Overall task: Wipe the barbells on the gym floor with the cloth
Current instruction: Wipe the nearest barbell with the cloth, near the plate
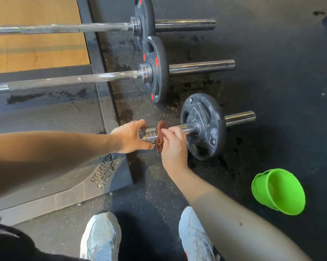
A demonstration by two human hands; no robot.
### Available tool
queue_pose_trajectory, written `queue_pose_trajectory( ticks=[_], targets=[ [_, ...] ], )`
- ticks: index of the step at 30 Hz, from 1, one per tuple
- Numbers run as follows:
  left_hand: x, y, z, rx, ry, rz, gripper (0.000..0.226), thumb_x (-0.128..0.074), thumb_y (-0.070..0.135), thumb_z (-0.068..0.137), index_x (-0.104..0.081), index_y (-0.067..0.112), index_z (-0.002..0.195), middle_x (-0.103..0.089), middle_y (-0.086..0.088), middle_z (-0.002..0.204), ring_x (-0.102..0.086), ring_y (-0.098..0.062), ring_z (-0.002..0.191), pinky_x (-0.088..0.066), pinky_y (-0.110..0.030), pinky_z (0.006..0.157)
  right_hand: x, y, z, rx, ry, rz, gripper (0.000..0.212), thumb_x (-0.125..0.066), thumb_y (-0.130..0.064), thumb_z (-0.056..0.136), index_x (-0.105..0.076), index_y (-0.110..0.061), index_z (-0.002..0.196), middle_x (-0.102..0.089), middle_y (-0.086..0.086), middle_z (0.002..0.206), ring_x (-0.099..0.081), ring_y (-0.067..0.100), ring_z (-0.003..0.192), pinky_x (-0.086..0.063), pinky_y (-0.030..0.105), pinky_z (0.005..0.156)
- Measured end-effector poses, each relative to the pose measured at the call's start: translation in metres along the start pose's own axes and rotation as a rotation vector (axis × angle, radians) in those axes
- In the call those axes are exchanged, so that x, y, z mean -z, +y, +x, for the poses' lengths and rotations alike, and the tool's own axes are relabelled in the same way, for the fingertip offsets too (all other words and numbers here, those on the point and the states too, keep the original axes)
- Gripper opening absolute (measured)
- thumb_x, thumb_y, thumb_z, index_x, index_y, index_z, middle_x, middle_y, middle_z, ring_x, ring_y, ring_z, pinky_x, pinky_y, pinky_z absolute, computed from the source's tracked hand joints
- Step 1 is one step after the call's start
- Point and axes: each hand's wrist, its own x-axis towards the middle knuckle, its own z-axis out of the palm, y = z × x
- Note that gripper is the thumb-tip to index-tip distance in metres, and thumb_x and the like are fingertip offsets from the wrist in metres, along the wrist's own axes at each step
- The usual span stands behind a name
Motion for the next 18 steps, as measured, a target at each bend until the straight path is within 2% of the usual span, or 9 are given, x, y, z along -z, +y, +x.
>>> queue_pose_trajectory(
  ticks=[4,6,8,10,12,13,15,17,18],
  targets=[
    [0.001,0.0,-0.001,-0.004,-0.008,-0.025,0.069,-0.084,0.054,0.073,-0.05,0.029,0.127,-0.06,0.008,0.115,-0.063,-0.017,0.096,-0.053,-0.036,0.087,0.012,0.008,0.006,-0.122,0.031,0.018,0.025,-0.061,-0.005,0.095,-0.072,-0.014,0.117,-0.057,-0.002,0.116,-0.054,0.019,0.111,-0.051,0.042,0.094],
    [0.001,0.001,-0.001,0.0,-0.01,-0.03,0.069,-0.085,0.053,0.072,-0.05,0.029,0.127,-0.061,0.009,0.114,-0.064,-0.016,0.095,-0.054,-0.037,0.089,0.027,-0.005,0.013,-0.136,-0.031,0.053,0.023,-0.064,-0.009,0.095,-0.073,-0.018,0.114,-0.057,-0.004,0.114,-0.057,0.018,0.109,-0.051,0.043,0.096],
    [0.002,0.002,-0.001,-0.009,-0.005,-0.037,0.068,-0.085,0.053,0.072,-0.05,0.029,0.126,-0.061,0.009,0.113,-0.064,-0.015,0.094,-0.053,-0.035,0.087,0.053,-0.024,0.023,-0.096,-0.092,0.062,0.012,-0.066,-0.026,0.096,-0.075,-0.026,0.103,-0.058,-0.009,0.111,-0.06,0.013,0.104,-0.053,0.041,0.094],
    [0.002,0.001,-0.003,-0.012,-0.011,-0.043,0.067,-0.085,0.051,0.073,-0.049,0.029,0.126,-0.061,0.01,0.113,-0.064,-0.015,0.095,-0.052,-0.034,0.087,0.091,-0.04,0.038,-0.034,-0.116,0.009,0.021,-0.062,-0.047,0.095,-0.075,-0.03,0.095,-0.06,-0.011,0.107,-0.06,0.009,0.1,-0.053,0.04,0.091],
    [0.001,0.0,-0.004,-0.008,-0.026,-0.056,0.065,-0.085,0.05,0.074,-0.049,0.03,0.124,-0.063,0.01,0.112,-0.065,-0.014,0.094,-0.054,-0.036,0.088,0.132,-0.048,0.055,0.034,-0.107,-0.062,0.033,-0.06,-0.054,0.094,-0.073,-0.031,0.114,-0.062,-0.01,0.112,-0.06,0.01,0.105,-0.054,0.043,0.093],
    [0.001,0.0,-0.004,-0.005,-0.031,-0.062,0.064,-0.085,0.05,0.074,-0.049,0.031,0.123,-0.064,0.01,0.111,-0.065,-0.013,0.093,-0.054,-0.036,0.089,0.15,-0.05,0.061,0.049,-0.125,-0.116,0.044,-0.061,-0.055,0.094,-0.064,-0.032,0.132,-0.061,-0.009,0.12,-0.059,0.013,0.111,-0.054,0.046,0.096],
    [0.001,0.001,-0.005,0.001,-0.04,-0.067,0.063,-0.085,0.049,0.075,-0.048,0.032,0.123,-0.063,0.01,0.109,-0.065,-0.012,0.091,-0.054,-0.035,0.086,0.176,-0.043,0.068,0.017,-0.237,-0.336,0.076,-0.062,-0.059,0.093,-0.03,-0.036,0.158,-0.05,-0.005,0.145,-0.056,0.021,0.126,-0.052,0.049,0.1],
    [0.001,0.002,-0.006,0.001,-0.051,-0.076,0.063,-0.085,0.048,0.076,-0.046,0.032,0.124,-0.063,0.011,0.107,-0.064,-0.011,0.089,-0.052,-0.033,0.082,0.192,-0.028,0.066,-0.025,-0.353,-0.619,0.098,-0.06,-0.067,0.091,0.001,-0.039,0.162,-0.033,0.0,0.161,-0.054,0.027,0.132,-0.049,0.051,0.099],
    [0.001,0.003,-0.006,0.0,-0.055,-0.08,0.062,-0.085,0.046,0.077,-0.046,0.031,0.123,-0.063,0.011,0.105,-0.064,-0.01,0.087,-0.052,-0.032,0.08,0.194,-0.017,0.064,-0.039,-0.394,-0.696,0.103,-0.057,-0.071,0.09,0.01,-0.04,0.16,-0.03,0.002,0.163,-0.054,0.028,0.133,-0.049,0.051,0.099]
  ],
)
